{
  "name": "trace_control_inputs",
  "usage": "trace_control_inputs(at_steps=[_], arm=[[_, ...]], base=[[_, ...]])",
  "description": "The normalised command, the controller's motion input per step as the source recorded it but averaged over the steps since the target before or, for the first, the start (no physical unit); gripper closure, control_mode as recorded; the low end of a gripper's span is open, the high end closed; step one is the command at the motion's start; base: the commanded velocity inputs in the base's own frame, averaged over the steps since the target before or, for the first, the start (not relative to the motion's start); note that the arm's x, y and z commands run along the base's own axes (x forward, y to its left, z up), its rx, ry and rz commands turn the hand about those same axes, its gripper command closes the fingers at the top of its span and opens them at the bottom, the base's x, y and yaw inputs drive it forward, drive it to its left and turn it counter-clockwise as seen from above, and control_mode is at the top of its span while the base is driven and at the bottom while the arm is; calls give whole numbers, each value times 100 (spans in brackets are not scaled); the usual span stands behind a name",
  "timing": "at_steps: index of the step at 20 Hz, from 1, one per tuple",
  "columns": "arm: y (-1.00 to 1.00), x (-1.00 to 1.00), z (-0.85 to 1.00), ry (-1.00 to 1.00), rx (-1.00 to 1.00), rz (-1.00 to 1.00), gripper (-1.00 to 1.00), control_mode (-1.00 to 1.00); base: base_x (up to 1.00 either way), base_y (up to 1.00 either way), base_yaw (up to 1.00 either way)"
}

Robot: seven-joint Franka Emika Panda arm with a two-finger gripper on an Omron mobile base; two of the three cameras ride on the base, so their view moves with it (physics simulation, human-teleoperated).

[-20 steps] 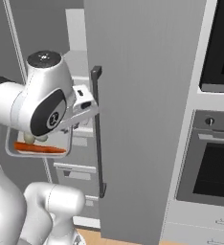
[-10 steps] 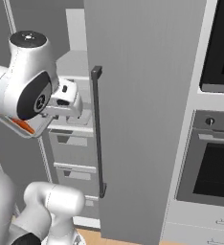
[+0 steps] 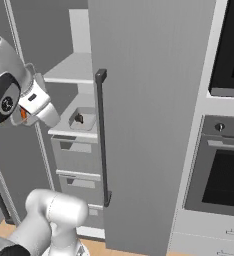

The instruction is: Take the meat container that has the fish and place it on the second highest rack of the freezer. Then take the vegetable container that has the carrot and mushroom and place it on the highest rack of the freezer.

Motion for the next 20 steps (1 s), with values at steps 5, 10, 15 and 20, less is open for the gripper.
trace_control_inputs(at_steps=[5, 10, 15, 20], arm=[[31, 89, 0, 0, 27, -38, 100, -100], [26, 91, 10, 0, 27, -17, 100, -100], [25, 86, 8, 3, 8, -6, 100, -100], [18, 56, 1, 5, -5, -10, 100, -100]], base=[[0, 0, 0], [0, 0, 0], [0, 0, 0], [0, 0, 0]])
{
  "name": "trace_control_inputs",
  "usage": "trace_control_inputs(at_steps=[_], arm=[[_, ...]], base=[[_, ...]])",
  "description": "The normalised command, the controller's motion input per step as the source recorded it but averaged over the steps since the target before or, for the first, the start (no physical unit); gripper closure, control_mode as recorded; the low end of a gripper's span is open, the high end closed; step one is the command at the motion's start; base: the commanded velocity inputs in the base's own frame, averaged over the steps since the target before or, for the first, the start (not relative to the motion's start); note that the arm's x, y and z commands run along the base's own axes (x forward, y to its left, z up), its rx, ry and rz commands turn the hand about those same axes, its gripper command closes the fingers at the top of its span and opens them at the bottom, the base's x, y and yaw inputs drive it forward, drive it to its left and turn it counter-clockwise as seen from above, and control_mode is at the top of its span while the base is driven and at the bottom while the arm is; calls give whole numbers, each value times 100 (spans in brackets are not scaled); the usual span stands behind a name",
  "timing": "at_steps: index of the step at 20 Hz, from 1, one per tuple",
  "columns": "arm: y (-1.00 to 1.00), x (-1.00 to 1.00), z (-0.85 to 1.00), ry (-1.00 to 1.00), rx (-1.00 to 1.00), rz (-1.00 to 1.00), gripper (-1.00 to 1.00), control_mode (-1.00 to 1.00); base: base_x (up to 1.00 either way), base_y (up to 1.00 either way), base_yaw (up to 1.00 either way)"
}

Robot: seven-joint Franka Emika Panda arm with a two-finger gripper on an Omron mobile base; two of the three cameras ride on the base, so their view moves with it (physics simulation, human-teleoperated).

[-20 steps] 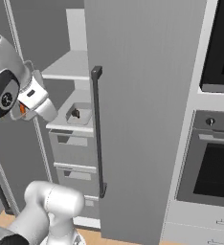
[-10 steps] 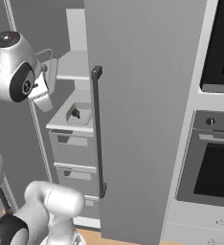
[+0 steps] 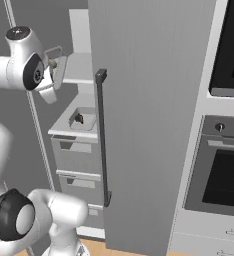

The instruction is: Take the meat container that has the fish and place it on the second highest rack of the freezer. Then take the vegetable container that has the carrot and mushroom and place it on the highest rack of the freezer.

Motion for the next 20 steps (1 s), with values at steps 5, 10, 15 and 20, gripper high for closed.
trace_control_inputs(at_steps=[5, 10, 15, 20], arm=[[17, 59, -3, -1, -1, -7, 100, -100], [5, 86, -4, -10, 0, -1, 100, -100], [3, 88, -1, -6, 0, 0, 100, -100], [22, 53, -9, -4, 0, 0, 100, -100]], base=[[0, 0, 0], [0, 0, 0], [0, 0, 0], [0, 0, 0]])
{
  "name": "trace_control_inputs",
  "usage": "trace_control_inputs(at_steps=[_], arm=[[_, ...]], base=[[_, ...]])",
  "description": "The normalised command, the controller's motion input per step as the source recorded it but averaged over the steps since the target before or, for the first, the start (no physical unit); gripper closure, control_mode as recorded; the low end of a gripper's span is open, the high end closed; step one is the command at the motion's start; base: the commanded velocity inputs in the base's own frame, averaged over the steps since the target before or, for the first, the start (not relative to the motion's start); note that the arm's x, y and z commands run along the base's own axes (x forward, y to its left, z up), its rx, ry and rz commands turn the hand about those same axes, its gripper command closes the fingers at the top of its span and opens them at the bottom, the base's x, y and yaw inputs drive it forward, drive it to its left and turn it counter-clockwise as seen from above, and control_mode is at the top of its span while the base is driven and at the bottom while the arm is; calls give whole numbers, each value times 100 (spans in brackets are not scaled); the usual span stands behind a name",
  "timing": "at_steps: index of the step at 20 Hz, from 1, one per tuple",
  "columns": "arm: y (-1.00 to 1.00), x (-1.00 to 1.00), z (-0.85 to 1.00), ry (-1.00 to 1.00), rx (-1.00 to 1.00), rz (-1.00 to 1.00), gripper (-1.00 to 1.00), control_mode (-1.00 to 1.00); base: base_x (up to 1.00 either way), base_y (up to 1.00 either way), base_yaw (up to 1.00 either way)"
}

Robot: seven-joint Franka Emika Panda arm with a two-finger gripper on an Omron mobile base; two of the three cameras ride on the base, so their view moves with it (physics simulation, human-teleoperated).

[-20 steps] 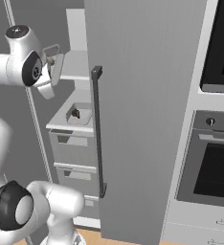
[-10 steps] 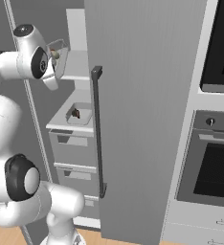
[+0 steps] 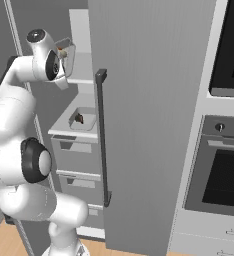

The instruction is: Take the meat container that has the fish and place it on the second highest rack of the freezer. Then take the vegetable container that has the carrot and mushroom and place it on the highest rack of the freezer.

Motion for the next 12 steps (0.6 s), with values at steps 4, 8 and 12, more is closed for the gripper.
trace_control_inputs(at_steps=[4, 8, 12], arm=[[24, 32, -2, -1, 0, 0, 100, -100], [7, 19, 0, 0, 0, -2, 100, -100], [0, 40, 0, 0, 0, -14, 100, -100]], base=[[0, 0, 0], [0, 0, 0], [0, 0, 0]])
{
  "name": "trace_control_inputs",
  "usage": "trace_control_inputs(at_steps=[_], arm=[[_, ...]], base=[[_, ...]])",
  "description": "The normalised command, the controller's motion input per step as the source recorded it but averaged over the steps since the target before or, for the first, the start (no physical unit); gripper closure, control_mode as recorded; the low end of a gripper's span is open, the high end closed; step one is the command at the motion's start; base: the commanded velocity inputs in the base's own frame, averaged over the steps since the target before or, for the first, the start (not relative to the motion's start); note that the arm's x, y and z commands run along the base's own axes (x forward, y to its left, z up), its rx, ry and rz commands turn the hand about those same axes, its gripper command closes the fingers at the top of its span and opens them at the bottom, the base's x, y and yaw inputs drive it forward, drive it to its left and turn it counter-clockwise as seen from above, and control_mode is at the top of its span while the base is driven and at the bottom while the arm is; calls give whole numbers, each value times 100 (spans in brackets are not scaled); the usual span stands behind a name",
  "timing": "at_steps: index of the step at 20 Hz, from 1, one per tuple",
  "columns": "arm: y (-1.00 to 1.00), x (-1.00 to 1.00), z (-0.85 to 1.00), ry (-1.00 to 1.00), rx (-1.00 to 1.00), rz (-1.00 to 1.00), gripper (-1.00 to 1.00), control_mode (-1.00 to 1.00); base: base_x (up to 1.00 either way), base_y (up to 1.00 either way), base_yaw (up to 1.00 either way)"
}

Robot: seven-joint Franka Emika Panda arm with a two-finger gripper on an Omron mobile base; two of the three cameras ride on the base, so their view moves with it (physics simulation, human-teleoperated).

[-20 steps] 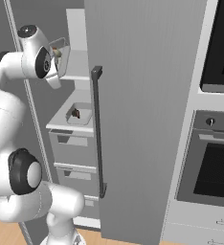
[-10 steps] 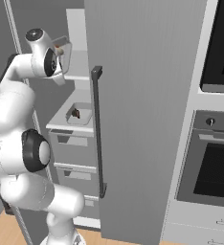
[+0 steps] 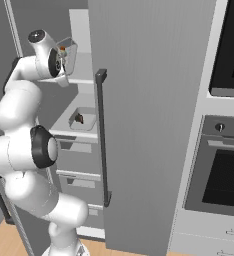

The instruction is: Take the meat container that has the fish and place it on the second highest rack of the freezer. Then take the vegetable container that has the carrot and mushroom and place it on the highest rack of the freezer.

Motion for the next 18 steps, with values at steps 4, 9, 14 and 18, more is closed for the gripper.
trace_control_inputs(at_steps=[4, 9, 14, 18], arm=[[0, 60, -3, 3, 1, -11, 100, -100], [0, 66, 0, 4, 8, -1, -100, -100], [0, 47, -3, 1, 17, 0, -100, -100], [-1, 18, 0, 0, 17, 0, -100, -100]], base=[[0, 0, 0], [0, 0, 0], [0, 0, 0], [0, 0, 0]])
